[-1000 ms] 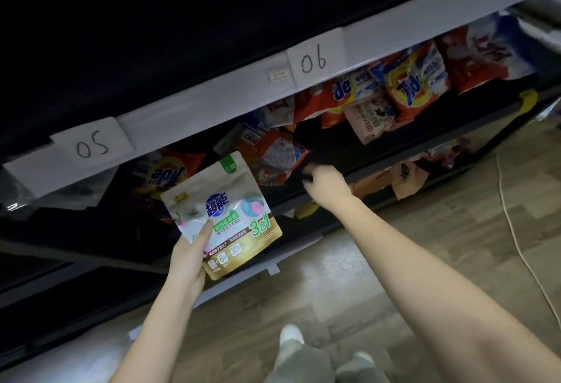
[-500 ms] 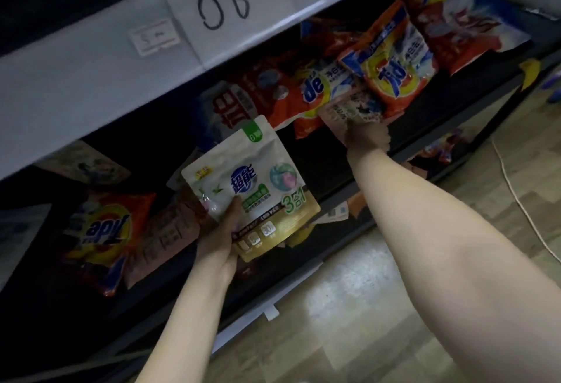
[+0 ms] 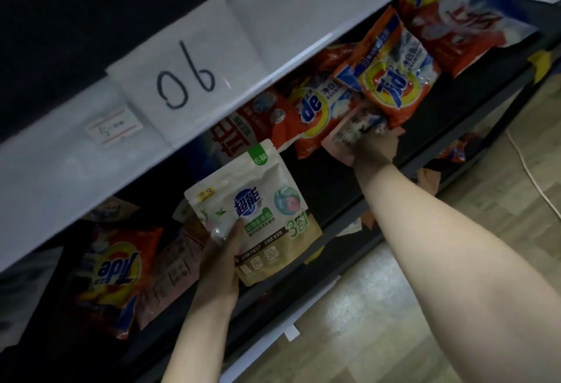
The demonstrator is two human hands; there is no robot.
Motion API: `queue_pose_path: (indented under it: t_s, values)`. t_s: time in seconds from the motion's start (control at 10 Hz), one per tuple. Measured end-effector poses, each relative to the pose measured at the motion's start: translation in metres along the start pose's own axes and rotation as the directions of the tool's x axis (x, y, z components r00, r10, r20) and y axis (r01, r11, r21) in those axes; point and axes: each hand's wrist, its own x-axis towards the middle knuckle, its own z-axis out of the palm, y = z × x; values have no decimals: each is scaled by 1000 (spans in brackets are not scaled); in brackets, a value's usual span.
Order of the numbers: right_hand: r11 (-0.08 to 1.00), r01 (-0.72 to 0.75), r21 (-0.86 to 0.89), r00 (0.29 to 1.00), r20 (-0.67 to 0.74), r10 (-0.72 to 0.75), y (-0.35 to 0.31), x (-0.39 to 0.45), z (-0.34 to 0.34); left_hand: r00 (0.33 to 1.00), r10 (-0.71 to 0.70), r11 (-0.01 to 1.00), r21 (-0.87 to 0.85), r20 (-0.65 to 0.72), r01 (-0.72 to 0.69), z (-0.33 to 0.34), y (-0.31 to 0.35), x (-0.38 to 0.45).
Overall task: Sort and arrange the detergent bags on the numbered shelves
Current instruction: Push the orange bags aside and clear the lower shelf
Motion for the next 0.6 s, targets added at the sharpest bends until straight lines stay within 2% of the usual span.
queue_pose_path:
  t_s: [0.1,0.2,0.3,0.4,0.5,0.6]
  values:
    - [567,279,-775,958,268,-104,7,-30,-24,999,-22,999,32,-30,23,3,4,-9]
    - [892,-292,345,952,18,304,27,-57,-61,995,-57,998,13,-78,58,9,4,-23]
    - [805,-412,426,885,397,243,64,-90,-107,995,-90,995,39,-44,92,27,13,-59]
    - [908,-274,317,894,432,119,70,-126,-162,998,-61,991,122,-18,63,51,31,-106]
    - [876,-176,448,908,419,-32,61,-167,-219,997,-27,978,210,70,12,76,57,-159]
    - [849,-114,515,881,447,-153,33,-212,-277,992,11,954,297,124,-48,99,92,-215]
